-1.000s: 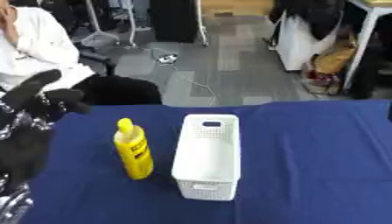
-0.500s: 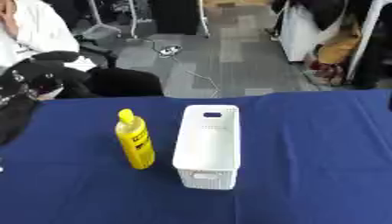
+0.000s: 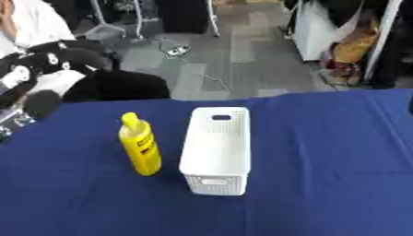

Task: Pick up objects on the table and place them in the box.

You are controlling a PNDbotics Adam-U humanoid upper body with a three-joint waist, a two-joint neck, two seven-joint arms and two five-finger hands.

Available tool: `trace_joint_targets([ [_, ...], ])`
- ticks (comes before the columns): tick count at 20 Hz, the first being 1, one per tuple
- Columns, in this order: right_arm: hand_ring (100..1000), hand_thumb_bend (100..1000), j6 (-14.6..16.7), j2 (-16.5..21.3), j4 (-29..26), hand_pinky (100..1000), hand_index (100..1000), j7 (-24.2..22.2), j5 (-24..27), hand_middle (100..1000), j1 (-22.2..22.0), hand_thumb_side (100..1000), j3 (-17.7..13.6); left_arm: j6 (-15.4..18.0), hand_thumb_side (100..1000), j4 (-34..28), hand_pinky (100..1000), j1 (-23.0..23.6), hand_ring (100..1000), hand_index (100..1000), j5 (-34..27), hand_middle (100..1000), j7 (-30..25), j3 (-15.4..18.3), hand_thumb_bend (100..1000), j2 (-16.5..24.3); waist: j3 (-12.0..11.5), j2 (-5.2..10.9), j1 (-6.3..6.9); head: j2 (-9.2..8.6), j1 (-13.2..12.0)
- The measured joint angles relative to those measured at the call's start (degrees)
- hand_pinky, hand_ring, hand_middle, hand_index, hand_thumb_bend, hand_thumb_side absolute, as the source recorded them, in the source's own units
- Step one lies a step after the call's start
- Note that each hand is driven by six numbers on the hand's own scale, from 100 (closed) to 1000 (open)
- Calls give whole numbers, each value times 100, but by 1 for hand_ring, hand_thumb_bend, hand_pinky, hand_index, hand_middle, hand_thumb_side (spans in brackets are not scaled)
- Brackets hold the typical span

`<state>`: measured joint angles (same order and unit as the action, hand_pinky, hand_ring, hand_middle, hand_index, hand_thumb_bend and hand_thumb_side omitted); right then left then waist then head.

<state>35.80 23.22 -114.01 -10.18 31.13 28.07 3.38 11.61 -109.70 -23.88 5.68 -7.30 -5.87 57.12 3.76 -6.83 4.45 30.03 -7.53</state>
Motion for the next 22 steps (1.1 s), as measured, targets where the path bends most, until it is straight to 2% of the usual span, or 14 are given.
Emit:
trace_joint_targets([
  [9,355,100,-26,0,0,281,653,-29,42,468,2,956,12,-142,1000,1261,829,-779,848,968,876,936,-1002,-290,408,31,66,0,11,1,-37],
  [15,358,100,-55,-1,0,285,656,-46,45,470,5,952,33,-163,1000,2237,812,-1288,853,962,912,918,-1660,-424,449,-60,104,-7,25,-9,-79],
  [19,359,100,-105,-3,0,286,657,-2,12,470,9,952,32,-198,1000,2653,815,-1423,855,963,954,919,-1983,-440,487,-95,119,-35,27,-56,-102],
  [20,359,100,-111,-3,0,287,658,5,-1,471,9,951,32,-216,996,2735,824,-1459,860,968,989,929,-2063,-440,527,-113,122,-39,28,-59,-102],
  [21,359,100,-113,-3,0,287,658,7,-7,471,10,951,32,-240,1000,2815,819,-1484,858,965,1033,922,-2159,-442,508,-136,128,-50,29,-60,-102],
  [22,360,100,-120,-3,0,288,659,13,-9,471,11,951,33,-262,978,2892,834,-1514,864,973,1081,941,-2266,-452,580,-153,135,-64,29,-60,-103],
])
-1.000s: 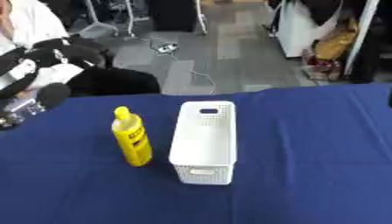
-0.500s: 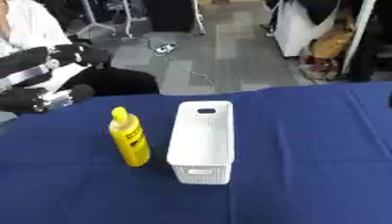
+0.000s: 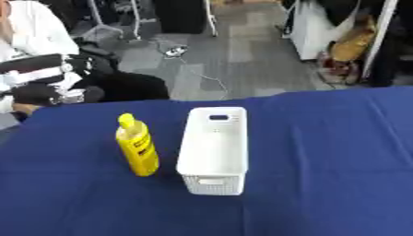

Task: Pick up objects on the table and place them in the box.

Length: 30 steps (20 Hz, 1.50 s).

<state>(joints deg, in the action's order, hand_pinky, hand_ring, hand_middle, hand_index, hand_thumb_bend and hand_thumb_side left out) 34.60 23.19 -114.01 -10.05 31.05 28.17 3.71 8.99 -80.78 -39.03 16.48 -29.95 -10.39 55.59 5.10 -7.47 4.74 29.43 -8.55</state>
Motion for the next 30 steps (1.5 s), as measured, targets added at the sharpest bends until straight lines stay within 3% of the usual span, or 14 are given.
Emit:
trace_joint_targets([
  [4,361,100,-32,-1,0,289,660,-5,-1,472,2,950,2,-72,911,221,870,-99,873,996,113,950,-524,-23,738,-92,4,-16,0,-28,-7],
  [5,361,100,-36,-1,0,289,660,-9,-1,472,2,950,2,-81,911,254,870,-111,873,996,122,950,-653,-23,738,-109,4,-26,0,-38,-9],
  [6,361,100,-38,-1,0,289,660,-11,-1,472,5,950,2,-83,893,280,887,-121,884,1000,128,965,-779,-24,893,-131,6,-31,0,-40,-15],
  [7,361,100,-39,-2,0,289,660,-12,-1,472,15,950,3,-84,900,304,882,-125,880,1000,140,959,-906,-29,838,-139,12,-33,0,-40,-32],
  [8,361,100,-42,-2,0,289,660,-14,-1,472,25,950,3,-80,860,318,900,-140,895,1000,151,981,-1031,-36,1000,-141,18,-33,0,-40,-50],
  [19,361,100,-60,-5,0,290,660,-33,3,473,49,951,3,94,796,409,927,-248,924,1000,449,1000,-1985,-60,1000,-238,52,-64,5,-40,-58],
  [30,363,100,-70,-54,0,291,662,-41,13,474,103,950,3,233,779,369,902,-349,921,1000,497,1000,-2025,-162,1000,-391,113,-133,4,-44,-103],
])
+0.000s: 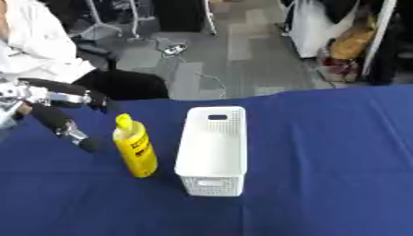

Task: Pick up objects on the table and place them in the box.

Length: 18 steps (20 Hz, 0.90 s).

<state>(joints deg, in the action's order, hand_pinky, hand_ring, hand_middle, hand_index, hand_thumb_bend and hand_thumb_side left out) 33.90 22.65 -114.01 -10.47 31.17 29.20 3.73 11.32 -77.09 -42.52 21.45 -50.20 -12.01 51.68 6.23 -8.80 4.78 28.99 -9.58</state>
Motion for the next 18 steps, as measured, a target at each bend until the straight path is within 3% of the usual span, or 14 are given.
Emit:
trace_joint_targets([
  [3,363,100,-14,-6,0,292,662,-10,17,474,51,951,0,50,777,1,808,-17,883,1000,0,1000,59,-3,1000,-46,23,-49,-15,-17,-6],
  [14,365,100,-38,-78,0,294,663,-47,66,475,148,950,1,68,763,77,808,-142,886,1000,137,1000,227,-3,1000,-47,103,-205,-31,-133,-81],
  [18,365,100,-29,-101,0,294,663,-60,93,475,201,950,0,74,736,111,814,-147,885,1000,186,1000,278,1,955,-47,155,-258,-31,-241,-101],
])
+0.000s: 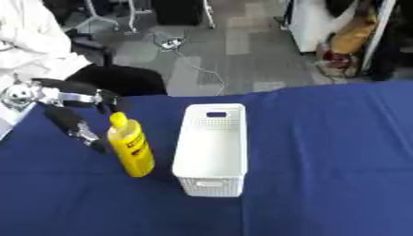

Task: Pick up objects on the table and place them in the box.

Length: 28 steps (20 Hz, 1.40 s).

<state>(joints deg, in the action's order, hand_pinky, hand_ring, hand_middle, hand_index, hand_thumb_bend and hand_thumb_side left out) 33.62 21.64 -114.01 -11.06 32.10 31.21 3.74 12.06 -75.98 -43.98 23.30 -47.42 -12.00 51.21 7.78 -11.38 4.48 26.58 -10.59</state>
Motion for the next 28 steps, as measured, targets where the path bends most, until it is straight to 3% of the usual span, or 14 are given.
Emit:
trace_joint_targets([
  [13,368,100,10,-55,0,297,665,-66,48,477,155,949,2,-17,642,107,836,0,884,1000,154,1000,56,108,891,86,130,-208,42,-447,-85],
  [28,369,100,-23,-103,0,299,666,-154,104,478,264,948,33,-87,638,179,834,4,890,1000,271,1000,-75,170,870,111,245,-384,63,-521,-155],
])
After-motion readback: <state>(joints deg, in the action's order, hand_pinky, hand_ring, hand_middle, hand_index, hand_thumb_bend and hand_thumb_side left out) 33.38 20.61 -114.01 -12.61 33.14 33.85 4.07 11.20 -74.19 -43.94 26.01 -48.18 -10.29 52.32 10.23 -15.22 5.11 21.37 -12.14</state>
